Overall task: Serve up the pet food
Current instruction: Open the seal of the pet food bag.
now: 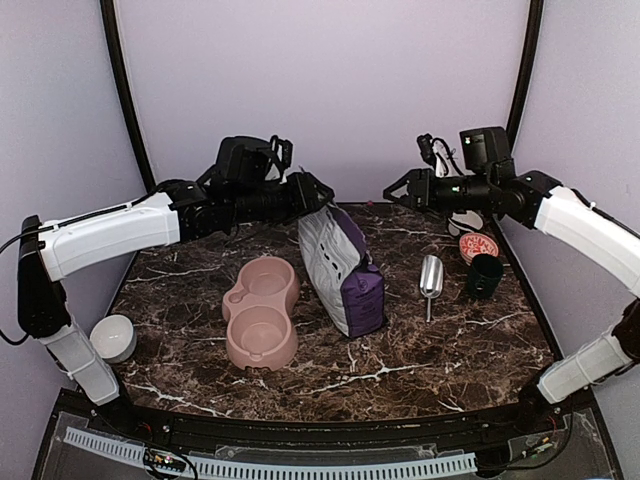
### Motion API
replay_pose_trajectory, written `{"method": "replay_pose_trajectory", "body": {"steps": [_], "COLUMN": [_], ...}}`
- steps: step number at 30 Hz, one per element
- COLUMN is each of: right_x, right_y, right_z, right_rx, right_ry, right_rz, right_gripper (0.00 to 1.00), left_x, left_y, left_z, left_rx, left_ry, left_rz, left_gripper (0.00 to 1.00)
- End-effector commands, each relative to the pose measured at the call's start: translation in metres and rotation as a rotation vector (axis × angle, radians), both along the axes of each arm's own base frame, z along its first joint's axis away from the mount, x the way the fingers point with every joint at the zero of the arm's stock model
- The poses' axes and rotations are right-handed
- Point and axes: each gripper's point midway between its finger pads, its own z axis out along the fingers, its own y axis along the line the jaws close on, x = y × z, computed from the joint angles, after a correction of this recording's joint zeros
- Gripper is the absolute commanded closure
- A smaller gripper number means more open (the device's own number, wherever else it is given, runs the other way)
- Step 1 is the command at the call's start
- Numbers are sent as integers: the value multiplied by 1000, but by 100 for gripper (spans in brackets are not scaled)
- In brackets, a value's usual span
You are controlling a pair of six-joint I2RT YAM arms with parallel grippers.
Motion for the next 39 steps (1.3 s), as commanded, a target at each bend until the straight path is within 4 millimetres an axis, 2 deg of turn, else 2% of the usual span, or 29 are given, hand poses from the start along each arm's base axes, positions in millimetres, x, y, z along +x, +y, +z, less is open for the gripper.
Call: {"method": "replay_pose_trajectory", "body": {"steps": [1,5,8,13,18,23,27,34,39], "right_x": [1,4,5,6,6,13,11,5,8], "right_y": [25,35,41,51,59,64,73,102,111], "right_z": [37,53,61,67,71,64,61,40,27], "right_rx": [71,82,93,96,92,57,35,-8,-31], "right_ry": [-87,-112,-131,-140,-147,-137,-127,-91,-71], "right_rz": [87,95,101,113,129,135,171,249,255], "right_gripper": [45,45,45,45,45,45,45,45,46], "left_x": [-10,-14,-17,-22,-22,-20,-18,-17,-12], "left_y": [12,25,33,42,42,35,33,29,23], "left_z": [23,30,27,23,18,15,14,20,18], "left_rx": [10,31,54,54,49,48,46,26,34], "left_ry": [-38,-99,-105,-95,-89,-83,-81,-98,-100], "left_rz": [3,17,22,41,44,27,26,18,14], "left_gripper": [46,45,47,49,53,54,54,51,50]}}
